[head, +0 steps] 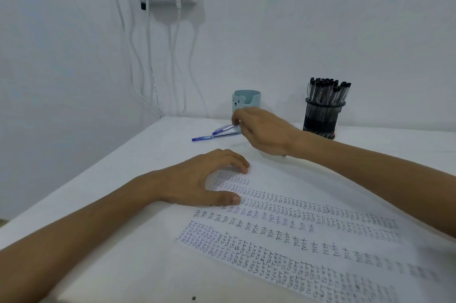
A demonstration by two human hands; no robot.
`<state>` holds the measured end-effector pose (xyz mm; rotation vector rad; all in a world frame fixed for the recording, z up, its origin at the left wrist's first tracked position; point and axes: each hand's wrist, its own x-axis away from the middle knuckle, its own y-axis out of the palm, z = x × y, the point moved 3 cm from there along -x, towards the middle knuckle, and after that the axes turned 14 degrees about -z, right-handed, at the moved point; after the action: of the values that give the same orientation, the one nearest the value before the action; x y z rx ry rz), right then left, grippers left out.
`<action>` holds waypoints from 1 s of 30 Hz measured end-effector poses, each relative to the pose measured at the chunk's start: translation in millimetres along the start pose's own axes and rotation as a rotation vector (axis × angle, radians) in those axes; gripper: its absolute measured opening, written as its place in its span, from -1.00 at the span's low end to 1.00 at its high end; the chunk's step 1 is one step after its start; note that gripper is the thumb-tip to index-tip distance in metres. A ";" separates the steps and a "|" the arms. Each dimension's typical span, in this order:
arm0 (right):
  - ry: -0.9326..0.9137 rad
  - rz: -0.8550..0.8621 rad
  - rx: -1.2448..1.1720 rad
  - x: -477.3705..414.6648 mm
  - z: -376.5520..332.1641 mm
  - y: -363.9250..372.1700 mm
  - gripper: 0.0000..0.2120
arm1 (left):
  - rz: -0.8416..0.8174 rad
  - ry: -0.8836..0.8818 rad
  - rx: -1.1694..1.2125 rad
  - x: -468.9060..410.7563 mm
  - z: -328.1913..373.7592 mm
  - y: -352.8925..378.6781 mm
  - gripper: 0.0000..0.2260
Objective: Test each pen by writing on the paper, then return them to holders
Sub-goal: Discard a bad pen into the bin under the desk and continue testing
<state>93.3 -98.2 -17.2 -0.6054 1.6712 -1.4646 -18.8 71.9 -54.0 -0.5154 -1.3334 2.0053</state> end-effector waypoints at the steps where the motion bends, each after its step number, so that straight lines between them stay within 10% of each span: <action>1: 0.045 0.032 -0.063 7.8 0.5 -3.8 -0.57 | 0.000 -0.001 0.001 0.0 0.0 -0.2 -0.52; 4: 0.220 0.051 -0.302 29.6 1.7 -12.9 -0.25 | -0.006 -0.019 0.009 -0.5 -0.2 0.2 -0.51; 21: 0.332 0.372 -1.324 62.5 0.2 -22.4 -0.43 | -0.072 -0.139 -0.013 3.4 -15.9 -2.7 -0.36; 25: 0.426 0.130 -1.321 63.1 -2.6 -2.1 -0.26 | -0.084 -0.148 -0.032 2.3 -15.7 -2.6 -0.33; 30: 0.303 -0.025 -1.308 62.9 -22.9 7.5 -0.79 | -0.066 -0.157 -0.017 -0.2 -18.9 -1.1 -0.30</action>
<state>40.9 -133.2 -40.9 -1.0833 2.7781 -0.2743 -6.2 84.4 -60.6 -0.3225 -1.4428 2.0164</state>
